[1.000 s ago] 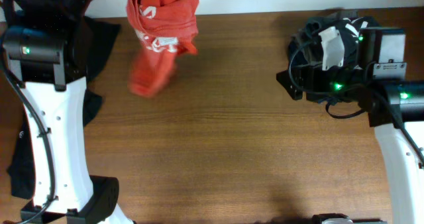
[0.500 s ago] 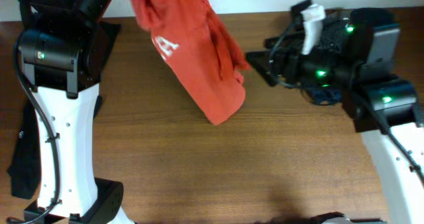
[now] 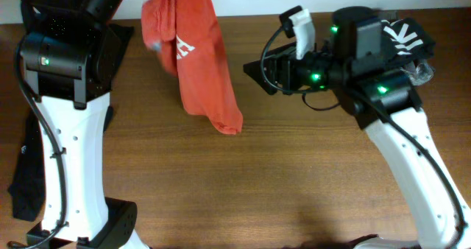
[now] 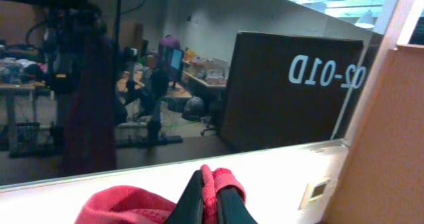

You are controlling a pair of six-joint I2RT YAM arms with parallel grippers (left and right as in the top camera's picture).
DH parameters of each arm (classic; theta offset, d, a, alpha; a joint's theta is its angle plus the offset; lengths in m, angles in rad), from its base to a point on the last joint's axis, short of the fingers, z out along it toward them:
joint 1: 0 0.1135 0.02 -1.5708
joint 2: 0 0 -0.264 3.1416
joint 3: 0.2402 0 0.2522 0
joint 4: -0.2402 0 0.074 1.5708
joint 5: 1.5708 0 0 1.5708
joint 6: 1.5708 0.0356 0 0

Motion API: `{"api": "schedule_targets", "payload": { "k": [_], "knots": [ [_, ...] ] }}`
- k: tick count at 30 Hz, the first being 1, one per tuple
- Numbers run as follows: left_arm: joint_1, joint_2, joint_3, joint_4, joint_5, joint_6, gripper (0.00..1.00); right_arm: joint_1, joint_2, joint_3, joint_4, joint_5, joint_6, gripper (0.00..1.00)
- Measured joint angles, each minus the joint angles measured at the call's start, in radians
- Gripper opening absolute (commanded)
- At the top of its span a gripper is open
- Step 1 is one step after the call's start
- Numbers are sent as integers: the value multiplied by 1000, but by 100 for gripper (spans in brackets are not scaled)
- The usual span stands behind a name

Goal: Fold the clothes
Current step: 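Lift the red shirt up with the left gripper, then grasp the hanging red shirt near its collar tag with the right gripper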

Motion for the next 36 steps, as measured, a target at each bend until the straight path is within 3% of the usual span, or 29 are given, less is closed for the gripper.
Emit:
{"api": "schedule_targets", "payload": {
  "k": [18,32,34,35,36],
  "knots": [
    [0,-21,0,30,26,-49,1,5,66,0,-47,-25,-172,79],
    [0,-143,10,-24,26,-50,1,184,135,0,105,-9,-164,78],
    [0,-141,10,-31,26,-50,1,198,135,0,105,13,-158,72],
    [0,-141,10,-34,26,-50,1,199,135,0,105,21,-153,64],
    [0,-141,10,-35,26,-50,1,199,135,0,106,30,-145,48]
  ]
}}
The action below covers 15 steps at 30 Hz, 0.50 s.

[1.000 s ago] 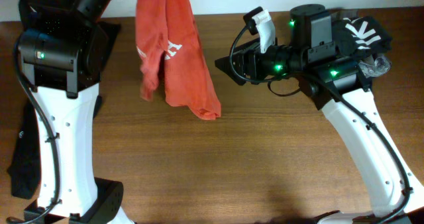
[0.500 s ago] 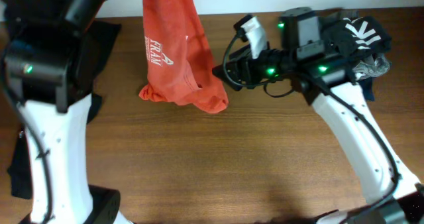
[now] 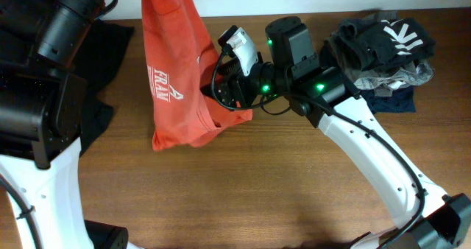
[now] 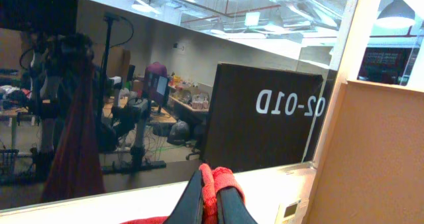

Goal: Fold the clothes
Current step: 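Grasp the hanging red shirt near its collar tag with the right gripper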

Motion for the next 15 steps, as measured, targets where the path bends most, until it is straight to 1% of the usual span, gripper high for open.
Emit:
{"api": "schedule_targets", "payload": {
  "k": [1,2,3,4,5,10,15],
  "knots": [
    [0,0,0,0,0,0,1,-2,0,0,2,7,8,29],
    [0,0,0,0,0,0,1,-3,0,0,6,12,6,15],
    [0,0,0,-2,0,0,1,-5,0,0,9,15,8,6],
    [0,0,0,-3,0,-2,1,-5,0,0,14,20,9,4],
    [0,0,0,-3,2,-3,1,-6,0,0,21,24,11,4],
    [0,0,0,-9,55,-7,1,-6,0,0,113,47,22,4],
    [0,-1,0,-61,80,-6,1,-17,0,0,184,66,56,4]
  ]
}}
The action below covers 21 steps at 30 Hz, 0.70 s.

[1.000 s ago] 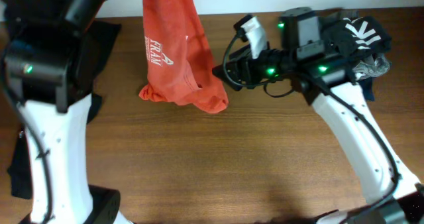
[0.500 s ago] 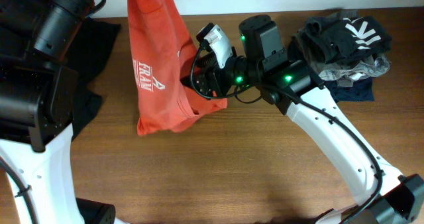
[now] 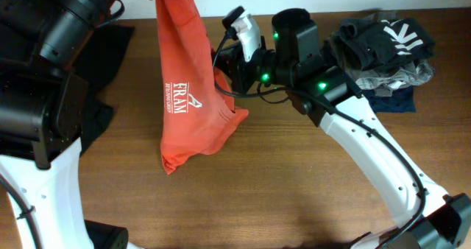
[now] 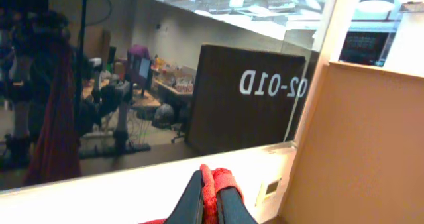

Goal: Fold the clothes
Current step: 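Grasp the hanging red shirt near its collar tag with the right gripper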

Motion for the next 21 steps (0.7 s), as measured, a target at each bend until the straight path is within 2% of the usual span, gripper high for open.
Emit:
{"api": "schedule_targets", "payload": {
  "k": [2,3,4,6,8,14,21],
  "knots": [
    [0,-1,0,-20,-35,5,1,-14,0,0,-7,-2,13,9],
    [0,-1,0,-31,-62,12,1,-24,0,0,-18,-10,19,19],
    [0,-2,0,-41,-95,16,1,-36,0,0,-34,-24,30,36],
    [0,-2,0,-50,-158,23,1,-64,0,1,-85,-62,32,49],
    [0,-2,0,-50,-205,27,1,-89,0,3,-151,-101,15,57],
    [0,3,0,-25,-304,35,1,-101,0,3,-335,-181,-59,61],
    [0,26,0,-5,-330,35,1,-41,5,-36,-313,-224,-118,62]
  ]
}}
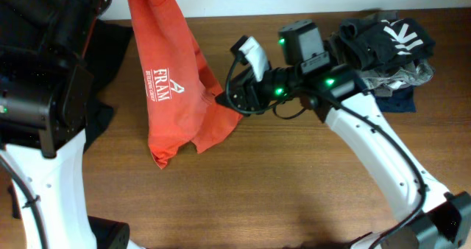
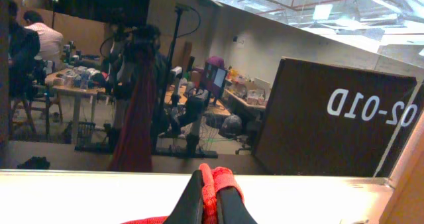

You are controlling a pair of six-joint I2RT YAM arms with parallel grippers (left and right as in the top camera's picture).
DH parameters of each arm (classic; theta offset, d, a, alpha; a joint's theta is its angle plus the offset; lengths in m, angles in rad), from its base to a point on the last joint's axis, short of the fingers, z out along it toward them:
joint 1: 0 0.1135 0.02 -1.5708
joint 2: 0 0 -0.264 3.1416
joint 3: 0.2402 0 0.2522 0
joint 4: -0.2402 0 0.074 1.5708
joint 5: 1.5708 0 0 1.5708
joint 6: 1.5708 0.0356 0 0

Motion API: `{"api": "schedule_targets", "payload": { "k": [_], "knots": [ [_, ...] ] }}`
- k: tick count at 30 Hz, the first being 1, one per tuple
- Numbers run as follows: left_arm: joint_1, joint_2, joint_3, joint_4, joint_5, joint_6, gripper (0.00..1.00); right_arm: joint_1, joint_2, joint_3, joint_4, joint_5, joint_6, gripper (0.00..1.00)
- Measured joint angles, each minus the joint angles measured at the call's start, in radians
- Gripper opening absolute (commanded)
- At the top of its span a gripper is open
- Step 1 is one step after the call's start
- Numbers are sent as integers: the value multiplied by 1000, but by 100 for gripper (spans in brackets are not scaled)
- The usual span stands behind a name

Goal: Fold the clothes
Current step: 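Grasp the hanging red shirt near its collar tag with the right gripper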

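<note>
A red-orange T-shirt (image 1: 173,87) with white lettering hangs from the top of the overhead view. Its lower end rests crumpled on the wooden table (image 1: 294,190). My left gripper (image 2: 211,192) is shut on a bunched fold of the red shirt (image 2: 218,181), held high; in the overhead view the gripper itself is lost at the top edge. My right gripper (image 1: 229,102) reaches in from the right and meets the shirt's right edge, where the cloth comes to a point. Its dark fingers blend together there, so their state is unclear.
A pile of dark clothes (image 1: 383,39) with white markings lies at the table's back right, behind the right arm. Another dark garment (image 1: 110,50) lies at the back left under the left arm. The left wrist view looks out over a window ledge at a reflected room.
The hanging shirt has shifted left and spread wider, its lettering now further left. My right gripper has dropped from the shirt's upper right edge to a lower point on that edge.
First my left gripper held the shirt up while my right gripper stood apart to its right. Then the right arm was at the shirt's right side. After that it was higher along the edge, and now it is lower, with the shirt still hanging from the left gripper.
</note>
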Motion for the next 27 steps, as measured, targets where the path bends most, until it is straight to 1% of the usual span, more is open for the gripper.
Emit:
{"api": "schedule_targets", "payload": {
  "k": [6,11,13,21,24,26,27],
  "knots": [
    [0,3,0,9,-3,0,1,46,98,-25,114,-25,-16,63],
    [0,3,0,9,-3,0,1,54,185,-32,203,-14,-14,72],
    [0,3,0,9,-3,0,1,49,202,-34,215,5,-8,74],
    [0,3,0,1,-3,0,1,20,206,-35,241,3,1,74],
    [0,3,0,-2,-4,3,1,31,206,-35,259,-40,5,70],
    [0,3,0,-10,-4,3,1,44,206,-35,277,-75,8,60],
    [0,3,0,-15,-5,3,1,53,206,-35,285,-97,10,51]
  ]
}}
